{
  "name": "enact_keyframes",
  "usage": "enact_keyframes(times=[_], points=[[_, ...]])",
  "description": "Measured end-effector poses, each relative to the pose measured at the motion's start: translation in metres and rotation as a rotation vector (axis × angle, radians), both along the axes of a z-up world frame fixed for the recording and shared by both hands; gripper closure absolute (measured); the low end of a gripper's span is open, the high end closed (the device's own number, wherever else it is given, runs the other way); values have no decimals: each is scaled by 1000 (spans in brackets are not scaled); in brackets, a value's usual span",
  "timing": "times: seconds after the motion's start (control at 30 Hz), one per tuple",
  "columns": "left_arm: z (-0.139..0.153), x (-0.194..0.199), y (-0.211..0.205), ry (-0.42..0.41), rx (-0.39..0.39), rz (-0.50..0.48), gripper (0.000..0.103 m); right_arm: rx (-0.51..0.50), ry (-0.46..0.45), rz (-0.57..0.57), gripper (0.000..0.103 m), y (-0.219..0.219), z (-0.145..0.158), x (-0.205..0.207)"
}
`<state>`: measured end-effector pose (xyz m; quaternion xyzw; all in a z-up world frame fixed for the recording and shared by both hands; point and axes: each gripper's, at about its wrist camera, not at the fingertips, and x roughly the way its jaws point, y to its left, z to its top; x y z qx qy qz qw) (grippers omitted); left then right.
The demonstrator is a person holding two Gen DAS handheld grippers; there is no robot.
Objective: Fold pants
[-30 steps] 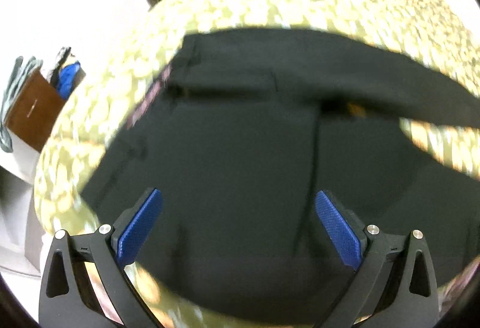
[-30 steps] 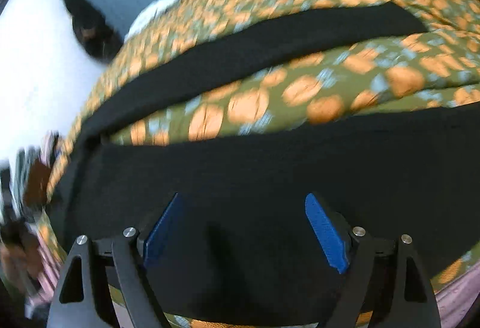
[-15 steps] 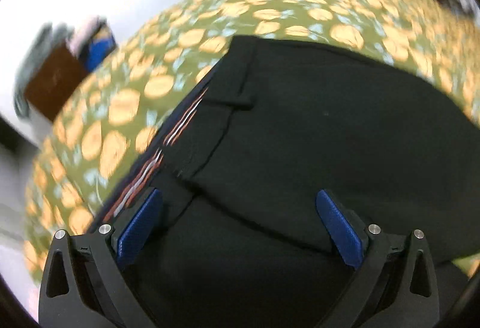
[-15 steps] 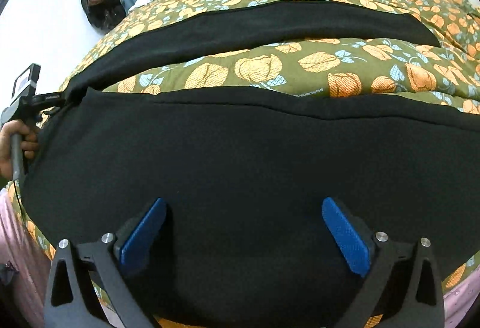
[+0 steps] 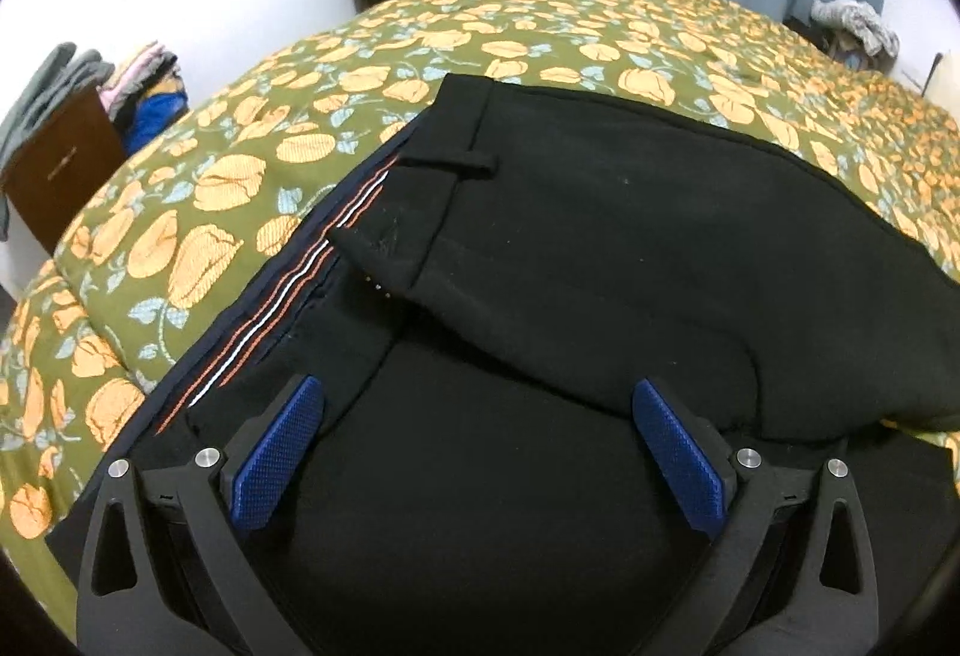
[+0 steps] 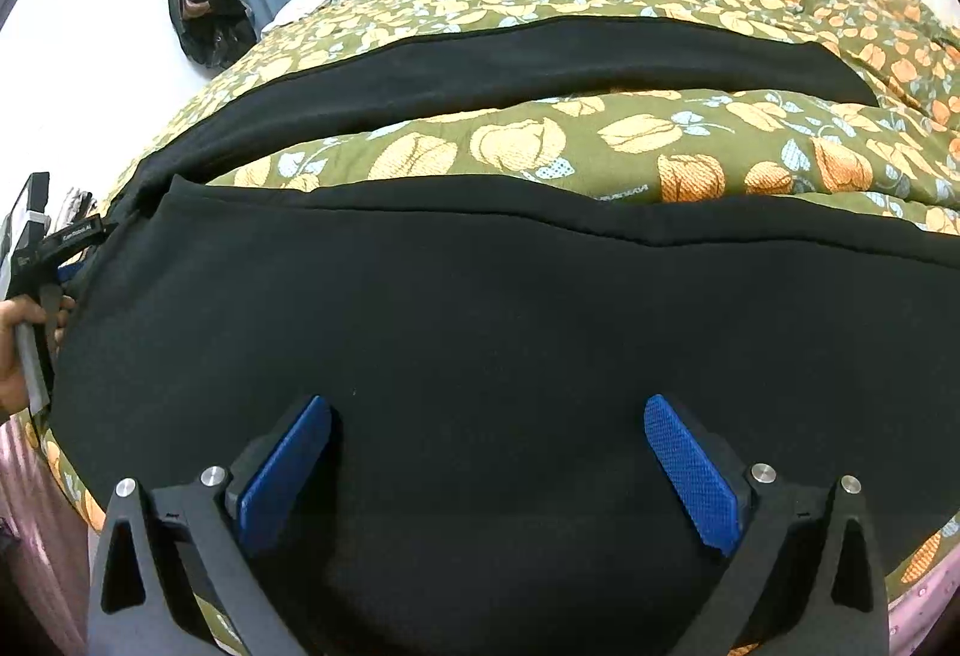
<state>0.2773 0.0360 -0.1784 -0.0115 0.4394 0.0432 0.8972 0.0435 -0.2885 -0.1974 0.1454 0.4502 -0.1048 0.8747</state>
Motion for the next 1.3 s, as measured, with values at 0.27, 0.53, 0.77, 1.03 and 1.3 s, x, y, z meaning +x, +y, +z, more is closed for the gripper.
enact_keyframes(times=[0.27, 0.53, 0.77, 1.03, 1.3], points=[[-2, 0, 2, -5, -11, 5, 0, -9, -3, 1, 0, 1, -1, -1], [0, -2, -5, -22, 44, 9, 0, -11, -5, 4, 0, 1, -1, 0], [-2, 1, 10, -4, -62, 6, 0, -15, -11, 3, 0, 2, -1, 0], [-2, 1, 9, -4, -69, 6, 0, -19, -14, 1, 0, 3, -2, 2], [-2, 1, 8, -4, -68, 7, 0, -22, -18, -1, 0, 3, -2, 2]])
